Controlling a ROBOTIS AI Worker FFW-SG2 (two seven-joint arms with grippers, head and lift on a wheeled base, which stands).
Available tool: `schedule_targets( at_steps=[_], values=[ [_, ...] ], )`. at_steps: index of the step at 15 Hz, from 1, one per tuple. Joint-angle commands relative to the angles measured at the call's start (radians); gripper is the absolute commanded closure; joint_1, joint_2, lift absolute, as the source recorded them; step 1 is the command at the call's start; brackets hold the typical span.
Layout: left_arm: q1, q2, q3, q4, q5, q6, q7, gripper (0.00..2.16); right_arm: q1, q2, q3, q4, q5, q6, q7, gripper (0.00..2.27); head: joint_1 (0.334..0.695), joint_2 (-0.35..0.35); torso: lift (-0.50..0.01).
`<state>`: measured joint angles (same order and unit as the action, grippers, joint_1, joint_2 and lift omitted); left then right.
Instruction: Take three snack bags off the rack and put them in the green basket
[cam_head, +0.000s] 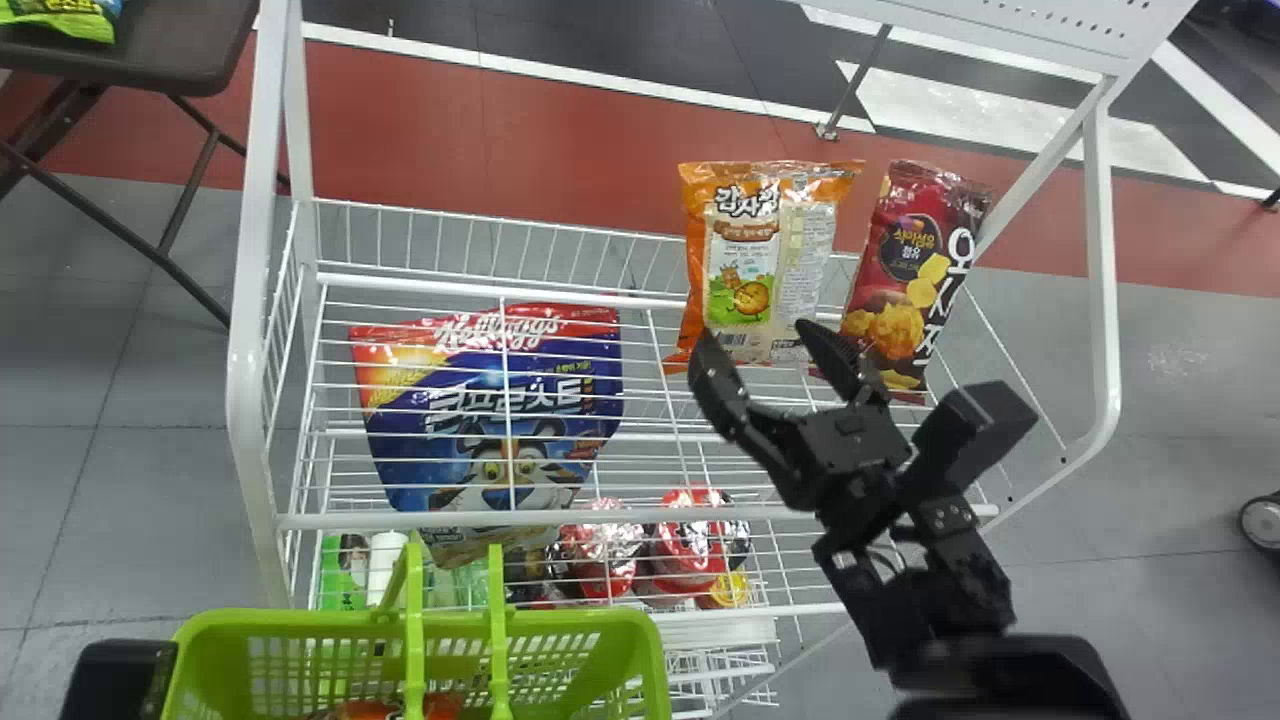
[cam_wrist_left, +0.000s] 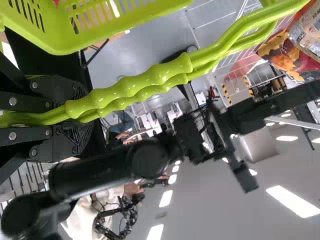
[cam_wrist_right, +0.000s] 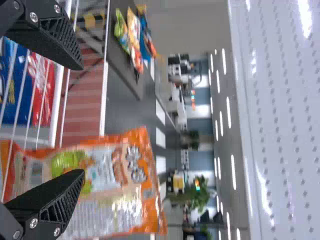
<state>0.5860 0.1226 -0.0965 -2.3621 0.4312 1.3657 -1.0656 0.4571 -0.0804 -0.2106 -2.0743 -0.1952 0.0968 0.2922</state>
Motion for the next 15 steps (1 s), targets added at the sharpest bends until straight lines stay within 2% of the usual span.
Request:
schedule_targets(
  at_steps=[1, 8, 10, 11, 12, 13, 14, 15],
  values=[
    [-0.002, 0.000, 0.000, 0.001, -0.002, 0.002, 0.003, 1.75, -0.130, 0.005, -0.030, 0.152, 0.013, -0.039, -0.018, 0.09, 0.695, -0.350, -0.023],
    [-0.023, 0.003, -0.005, 0.009, -0.008, 0.017, 0.004, 1.75, -0.342, 0.005, -0.050, 0.369, 0.126, 0.047, -0.053, 0.10, 0.695, -0.350, -0.023],
    [-0.029, 0.005, -0.003, 0.014, -0.008, 0.017, 0.004, 1.75, -0.388, -0.002, -0.053, 0.404, 0.134, 0.111, -0.041, 0.20, 0.695, -0.350, -0.023],
    [-0.032, 0.005, -0.005, 0.018, -0.008, 0.017, 0.004, 1.75, -0.393, -0.009, -0.053, 0.404, 0.138, 0.133, -0.016, 0.44, 0.695, -0.350, -0.023],
    [-0.037, 0.003, -0.005, 0.026, -0.006, 0.020, 0.004, 1.75, -0.388, -0.007, -0.047, 0.396, 0.145, 0.133, 0.016, 1.37, 0.695, -0.350, -0.023],
    [-0.037, 0.003, -0.003, 0.026, -0.006, 0.020, 0.004, 1.75, -0.377, -0.005, -0.041, 0.385, 0.138, 0.130, 0.016, 2.07, 0.695, -0.350, -0.023],
    [-0.038, 0.005, -0.002, 0.026, -0.005, 0.017, 0.003, 1.75, -0.360, -0.005, -0.036, 0.378, 0.138, 0.065, 0.016, 2.24, 0.695, -0.350, -0.023],
    [-0.037, 0.005, -0.002, 0.026, -0.005, 0.020, 0.003, 1.75, -0.351, -0.004, -0.033, 0.370, 0.135, 0.041, 0.016, 2.24, 0.695, -0.350, -0.023]
  ],
)
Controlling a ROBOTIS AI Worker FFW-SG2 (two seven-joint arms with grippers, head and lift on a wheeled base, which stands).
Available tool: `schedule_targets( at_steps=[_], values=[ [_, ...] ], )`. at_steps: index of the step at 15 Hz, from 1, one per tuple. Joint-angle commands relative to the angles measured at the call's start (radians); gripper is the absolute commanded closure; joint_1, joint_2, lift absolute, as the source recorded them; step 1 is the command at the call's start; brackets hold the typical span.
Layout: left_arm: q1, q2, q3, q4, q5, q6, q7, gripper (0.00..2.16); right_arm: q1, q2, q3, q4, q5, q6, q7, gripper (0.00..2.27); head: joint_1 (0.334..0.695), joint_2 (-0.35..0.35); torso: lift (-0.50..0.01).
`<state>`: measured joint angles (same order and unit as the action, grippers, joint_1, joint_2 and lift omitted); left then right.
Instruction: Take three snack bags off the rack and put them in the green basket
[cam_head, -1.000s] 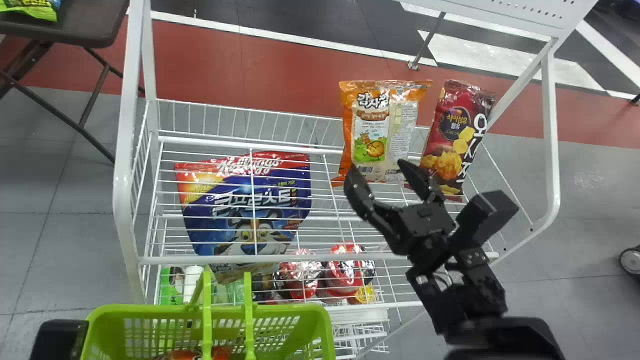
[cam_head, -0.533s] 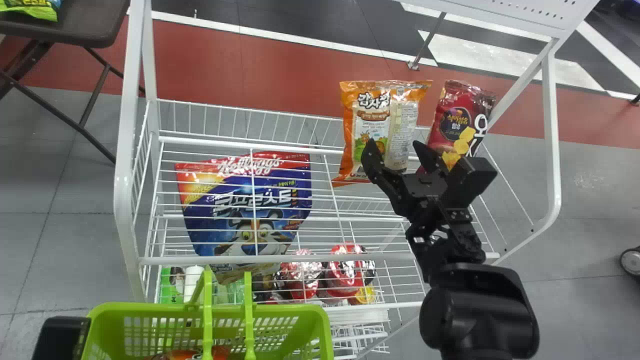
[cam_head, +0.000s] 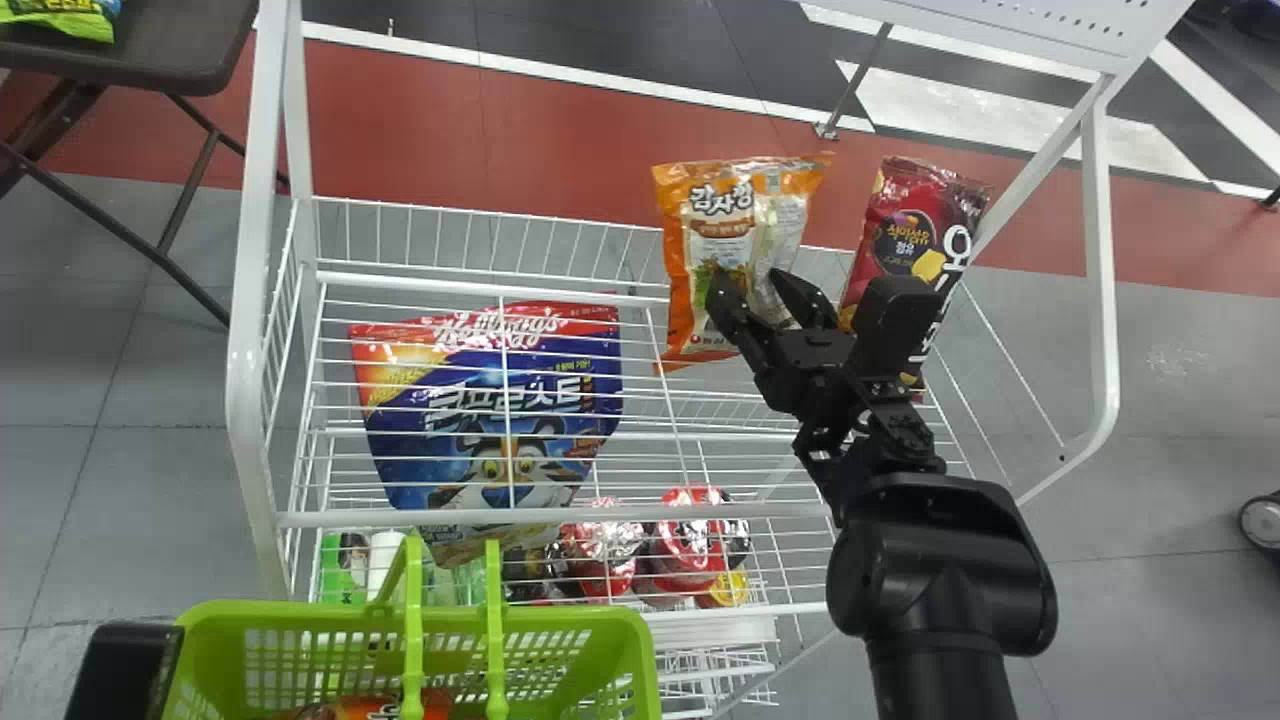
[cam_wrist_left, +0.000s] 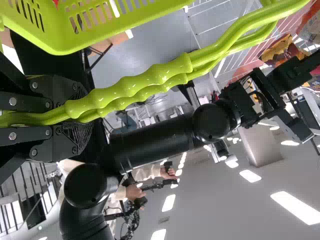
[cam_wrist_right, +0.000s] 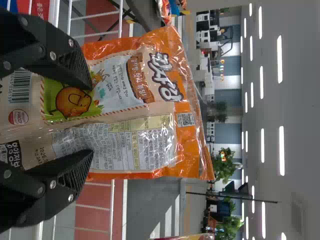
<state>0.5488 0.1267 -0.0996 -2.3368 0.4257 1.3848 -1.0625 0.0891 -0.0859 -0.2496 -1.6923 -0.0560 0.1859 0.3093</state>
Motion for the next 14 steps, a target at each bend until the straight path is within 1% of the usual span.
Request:
schedule_targets(
  at_steps=[1, 6, 8, 10, 12, 14],
  values=[
    [0.000, 0.001, 0.001, 0.001, 0.001, 0.001, -0.001, 1.75, 0.023, 0.002, -0.002, -0.017, -0.016, -0.048, -0.001, 2.24, 0.695, -0.350, -0.023],
    [-0.004, -0.002, -0.003, 0.001, -0.002, 0.001, 0.003, 1.75, 0.054, 0.002, -0.027, -0.050, -0.038, -0.036, -0.001, 2.24, 0.695, -0.350, -0.023],
    [-0.004, -0.002, -0.003, -0.001, -0.002, 0.004, 0.004, 1.75, 0.101, 0.002, -0.039, -0.104, -0.087, -0.036, 0.001, 2.24, 0.695, -0.350, -0.023],
    [-0.004, -0.001, -0.003, -0.003, -0.002, 0.007, 0.004, 1.75, 0.187, 0.003, -0.045, -0.211, -0.117, -0.030, 0.002, 2.24, 0.695, -0.350, -0.023],
    [-0.004, -0.002, -0.005, -0.004, -0.002, 0.017, 0.006, 1.75, 0.291, 0.005, -0.059, -0.360, -0.148, 0.001, 0.021, 2.24, 0.695, -0.350, -0.023],
    [-0.004, -0.002, -0.006, -0.009, -0.002, 0.020, 0.007, 1.75, 0.394, 0.009, -0.086, -0.546, -0.191, 0.163, 0.083, 2.24, 0.695, -0.350, -0.023]
  ],
)
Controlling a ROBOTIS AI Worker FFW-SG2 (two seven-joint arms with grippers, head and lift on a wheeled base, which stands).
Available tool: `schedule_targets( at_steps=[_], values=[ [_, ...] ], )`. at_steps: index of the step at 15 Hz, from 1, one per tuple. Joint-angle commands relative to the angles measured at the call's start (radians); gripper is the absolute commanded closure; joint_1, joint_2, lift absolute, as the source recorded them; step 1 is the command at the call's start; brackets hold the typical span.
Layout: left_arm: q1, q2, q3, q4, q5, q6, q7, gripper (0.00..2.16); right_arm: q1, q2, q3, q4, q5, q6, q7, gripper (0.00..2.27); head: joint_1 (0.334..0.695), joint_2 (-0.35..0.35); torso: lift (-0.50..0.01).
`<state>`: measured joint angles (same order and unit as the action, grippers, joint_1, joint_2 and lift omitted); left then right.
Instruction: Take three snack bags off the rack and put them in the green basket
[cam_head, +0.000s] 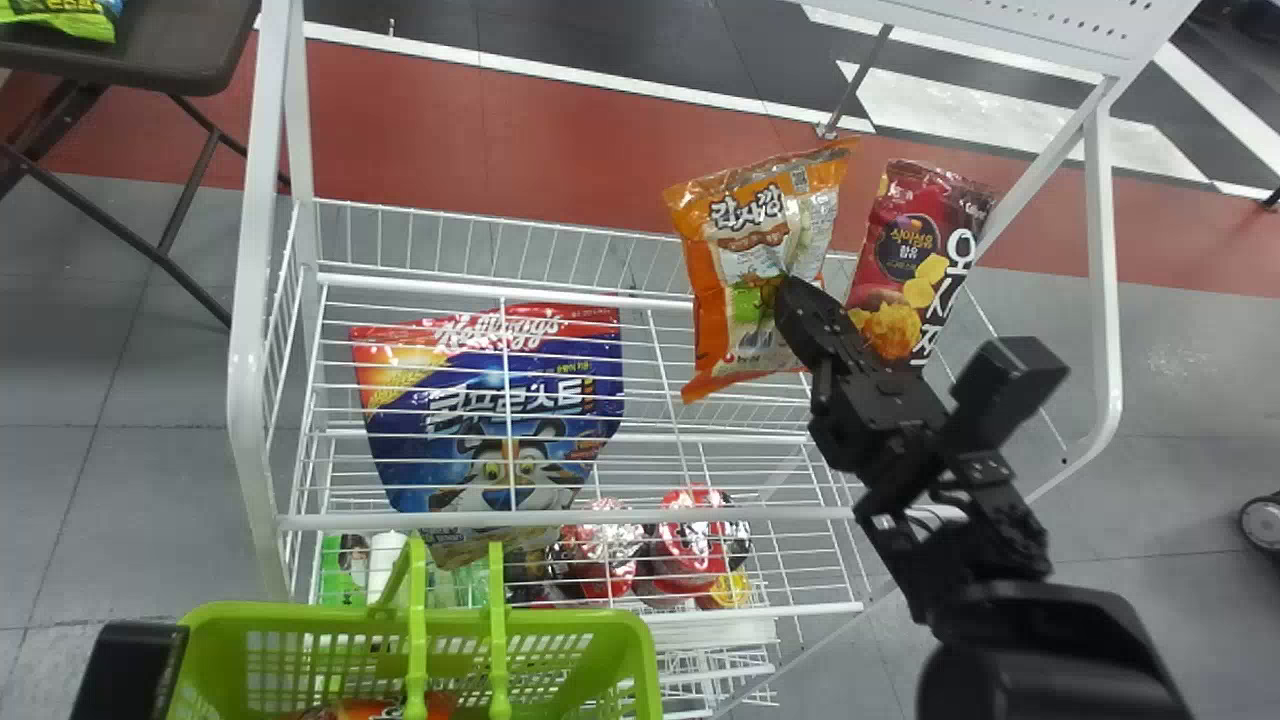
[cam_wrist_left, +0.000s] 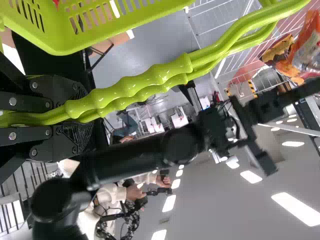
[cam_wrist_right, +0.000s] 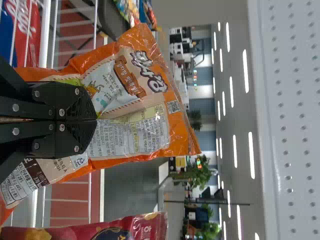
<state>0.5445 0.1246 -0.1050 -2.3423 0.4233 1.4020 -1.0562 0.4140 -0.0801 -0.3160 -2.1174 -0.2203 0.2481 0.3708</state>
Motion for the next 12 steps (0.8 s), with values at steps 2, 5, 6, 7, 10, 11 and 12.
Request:
schedule_targets(
  at_steps=[2, 5, 6, 7, 10, 11, 12],
  values=[
    [0.003, 0.000, -0.002, -0.005, 0.000, 0.002, 0.002, 1.75, 0.141, 0.007, -0.037, -0.257, -0.056, 0.285, 0.082, 2.24, 0.695, -0.350, -0.023],
    [0.029, -0.002, -0.001, -0.008, 0.000, -0.022, 0.004, 1.75, 0.167, 0.011, -0.063, -0.401, -0.091, 0.687, 0.154, 2.24, 0.695, -0.350, -0.023],
    [0.029, -0.005, -0.001, -0.009, -0.001, -0.022, 0.004, 1.75, 0.175, 0.016, -0.084, -0.446, -0.111, 0.843, 0.172, 2.24, 0.695, -0.350, -0.023],
    [0.029, -0.005, -0.002, -0.011, -0.001, -0.022, 0.002, 1.75, 0.175, 0.017, -0.103, -0.480, -0.122, 0.994, 0.209, 2.24, 0.695, -0.350, -0.023],
    [0.028, -0.006, -0.004, -0.014, -0.003, -0.025, 0.005, 1.75, 0.175, 0.017, -0.170, -0.567, -0.175, 1.324, 0.295, 2.24, 0.695, -0.350, -0.023],
    [0.028, -0.006, -0.005, -0.014, -0.003, -0.025, 0.005, 1.75, 0.175, 0.019, -0.187, -0.582, -0.189, 1.324, 0.327, 2.24, 0.695, -0.350, -0.023],
    [0.028, -0.006, -0.007, -0.012, -0.003, -0.022, 0.007, 1.75, 0.170, 0.017, -0.190, -0.604, -0.195, 1.324, 0.358, 2.24, 0.695, -0.350, -0.023]
  ],
)
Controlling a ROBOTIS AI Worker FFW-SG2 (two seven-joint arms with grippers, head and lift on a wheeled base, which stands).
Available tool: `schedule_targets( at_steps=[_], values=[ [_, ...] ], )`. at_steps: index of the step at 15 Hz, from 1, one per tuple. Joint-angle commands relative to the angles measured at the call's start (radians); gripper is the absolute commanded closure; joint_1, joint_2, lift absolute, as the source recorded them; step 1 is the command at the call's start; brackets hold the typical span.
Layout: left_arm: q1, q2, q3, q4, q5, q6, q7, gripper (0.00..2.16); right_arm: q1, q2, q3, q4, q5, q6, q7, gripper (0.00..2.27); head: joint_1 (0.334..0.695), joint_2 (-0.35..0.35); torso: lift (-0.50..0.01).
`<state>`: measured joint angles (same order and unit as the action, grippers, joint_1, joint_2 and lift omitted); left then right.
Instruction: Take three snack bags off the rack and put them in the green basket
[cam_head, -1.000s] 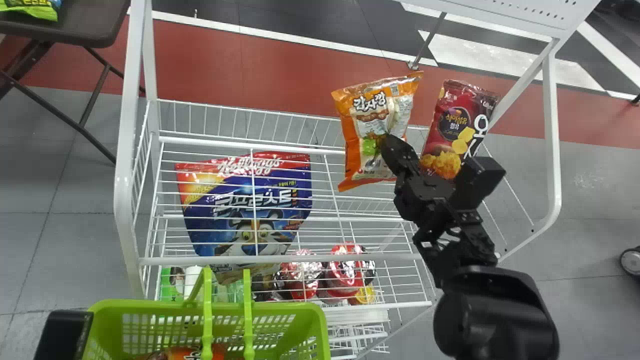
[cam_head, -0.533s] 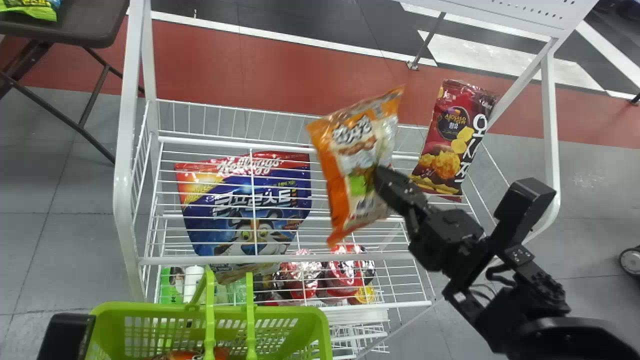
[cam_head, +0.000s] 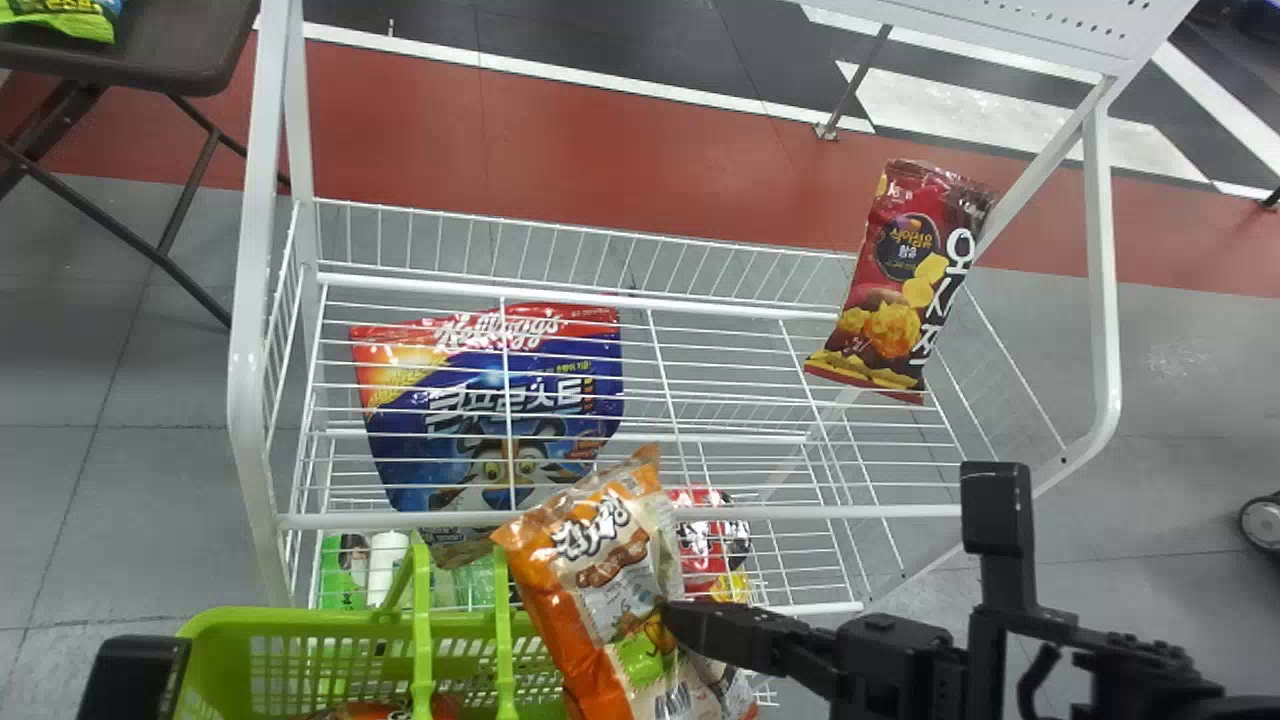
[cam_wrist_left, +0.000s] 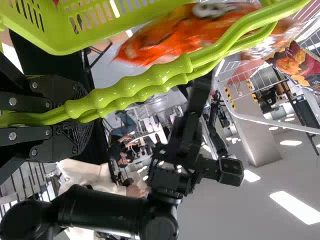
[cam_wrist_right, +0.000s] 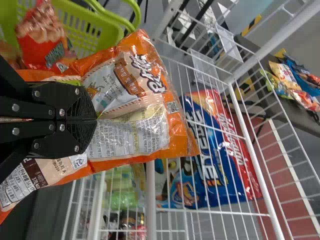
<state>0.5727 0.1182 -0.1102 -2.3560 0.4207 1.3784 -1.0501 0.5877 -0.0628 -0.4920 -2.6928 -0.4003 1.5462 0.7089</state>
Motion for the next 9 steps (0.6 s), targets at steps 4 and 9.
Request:
schedule_targets(
  at_steps=[4, 9],
  values=[
    [0.001, -0.002, -0.005, 0.000, 0.000, -0.002, -0.004, 1.75, 0.003, -0.025, 0.124, 0.031, 0.014, 0.026, 0.044, 2.24, 0.695, -0.350, -0.023],
    [0.010, 0.000, -0.003, 0.000, 0.000, -0.026, -0.011, 1.75, 0.029, -0.052, 0.257, 0.099, 0.089, 0.026, 0.012, 2.24, 0.695, -0.350, -0.023]
  ],
)
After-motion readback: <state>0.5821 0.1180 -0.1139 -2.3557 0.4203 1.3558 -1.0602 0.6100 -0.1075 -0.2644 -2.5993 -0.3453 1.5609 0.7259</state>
